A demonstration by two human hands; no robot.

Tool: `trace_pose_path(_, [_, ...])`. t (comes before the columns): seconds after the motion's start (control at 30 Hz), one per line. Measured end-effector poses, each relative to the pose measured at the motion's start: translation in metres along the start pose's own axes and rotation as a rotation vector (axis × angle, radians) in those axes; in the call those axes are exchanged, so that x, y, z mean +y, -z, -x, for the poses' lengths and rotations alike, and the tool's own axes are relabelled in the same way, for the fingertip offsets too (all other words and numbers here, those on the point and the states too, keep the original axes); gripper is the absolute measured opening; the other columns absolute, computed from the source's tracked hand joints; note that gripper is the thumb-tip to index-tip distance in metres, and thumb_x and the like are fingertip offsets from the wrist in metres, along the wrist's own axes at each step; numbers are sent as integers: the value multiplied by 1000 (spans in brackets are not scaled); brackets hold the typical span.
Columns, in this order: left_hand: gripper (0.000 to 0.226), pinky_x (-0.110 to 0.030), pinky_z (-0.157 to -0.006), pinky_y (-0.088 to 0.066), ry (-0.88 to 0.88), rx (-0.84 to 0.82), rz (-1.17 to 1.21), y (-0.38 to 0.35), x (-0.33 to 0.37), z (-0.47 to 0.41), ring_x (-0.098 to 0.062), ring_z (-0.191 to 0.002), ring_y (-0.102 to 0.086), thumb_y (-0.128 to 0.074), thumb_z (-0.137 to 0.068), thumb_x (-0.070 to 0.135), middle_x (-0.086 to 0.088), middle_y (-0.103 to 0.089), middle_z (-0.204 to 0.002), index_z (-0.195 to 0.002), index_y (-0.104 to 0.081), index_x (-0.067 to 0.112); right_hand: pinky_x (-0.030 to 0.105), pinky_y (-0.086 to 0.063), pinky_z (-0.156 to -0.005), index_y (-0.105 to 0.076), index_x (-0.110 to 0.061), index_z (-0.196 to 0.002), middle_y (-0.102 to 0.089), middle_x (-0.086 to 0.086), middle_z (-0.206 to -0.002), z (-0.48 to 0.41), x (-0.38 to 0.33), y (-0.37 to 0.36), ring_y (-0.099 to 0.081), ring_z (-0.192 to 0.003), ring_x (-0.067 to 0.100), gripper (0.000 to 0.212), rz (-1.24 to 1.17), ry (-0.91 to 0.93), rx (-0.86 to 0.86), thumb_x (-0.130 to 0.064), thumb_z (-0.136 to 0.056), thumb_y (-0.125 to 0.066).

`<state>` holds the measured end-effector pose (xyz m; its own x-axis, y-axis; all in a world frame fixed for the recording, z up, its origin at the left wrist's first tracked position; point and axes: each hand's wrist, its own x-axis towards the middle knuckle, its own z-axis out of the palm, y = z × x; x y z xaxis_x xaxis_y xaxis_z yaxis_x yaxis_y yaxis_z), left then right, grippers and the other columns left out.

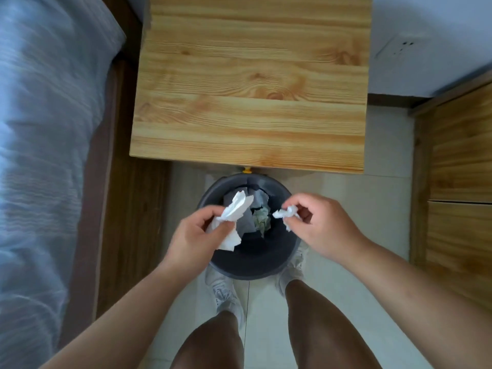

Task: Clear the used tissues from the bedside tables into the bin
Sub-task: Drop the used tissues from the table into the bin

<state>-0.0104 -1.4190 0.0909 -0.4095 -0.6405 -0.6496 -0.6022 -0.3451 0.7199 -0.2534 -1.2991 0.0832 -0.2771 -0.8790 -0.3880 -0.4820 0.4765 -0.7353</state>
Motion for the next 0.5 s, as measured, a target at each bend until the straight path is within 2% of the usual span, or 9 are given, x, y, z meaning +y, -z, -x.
trace_pose_path(0.13, [15, -18, -68, -55, 50, -22, -90, -15, -41, -18, 0, -83, -71, -72, -100, 27, 21, -75, -94, -99, -74, 41, 45, -54, -68, -72, -22, -93, -71, -1, -82, -8, 19, -34, -64, -72, 23, 3, 26, -74, -49, -19, -92, -72])
trace_pose_path(0.23, [13, -31, -78, -62, 82, -20, -161, -23, -64, -30, -3, -84, -72, -73, -100, 27, 16, -75, -92, -101, -71, 40, 44, -55, -66, -71, -23, -99, -71, -3, -82, -17, 36, -54, -65, -70, 21, 6, 99, -90, -72, -23, -94, -69])
trace_pose_path(0.33, [19, -38, -78, -67, 114, -70, -220, -27, -79, -44, -16, -93, -74, -77, -96, 27, 11, -73, -103, -111, -67, 34, 35, -51, -60, -68, -28, -118, -69, -10, -87, -26, 55, -72, -65, -72, 16, 23, 205, -112, -133, -31, -95, -69])
trace_pose_path(0.37, [26, -39, -76, -68, 136, -95, -202, -28, -83, -47, -17, -93, -74, -80, -94, 27, 11, -71, -106, -114, -64, 35, 32, -51, -63, -65, -29, -127, -69, -10, -93, -28, 61, -76, -68, -79, 16, 33, 229, -126, -164, -33, -94, -70])
trace_pose_path(0.43, [40, -41, -72, -69, 176, -137, -163, -28, -89, -52, -16, -94, -73, -84, -90, 26, 14, -67, -110, -118, -60, 41, 33, -56, -78, -53, -32, -144, -71, -7, -118, -32, 70, -82, -70, -100, 19, 56, 268, -170, -253, -34, -92, -74])
trace_pose_path(0.5, [50, -44, -75, -69, 186, -169, -161, -27, -94, -55, -15, -101, -71, -87, -87, 26, 12, -65, -119, -125, -60, 44, 35, -57, -88, -41, -36, -152, -66, -3, -138, -33, 75, -82, -69, -110, 20, 70, 293, -208, -312, -34, -91, -75])
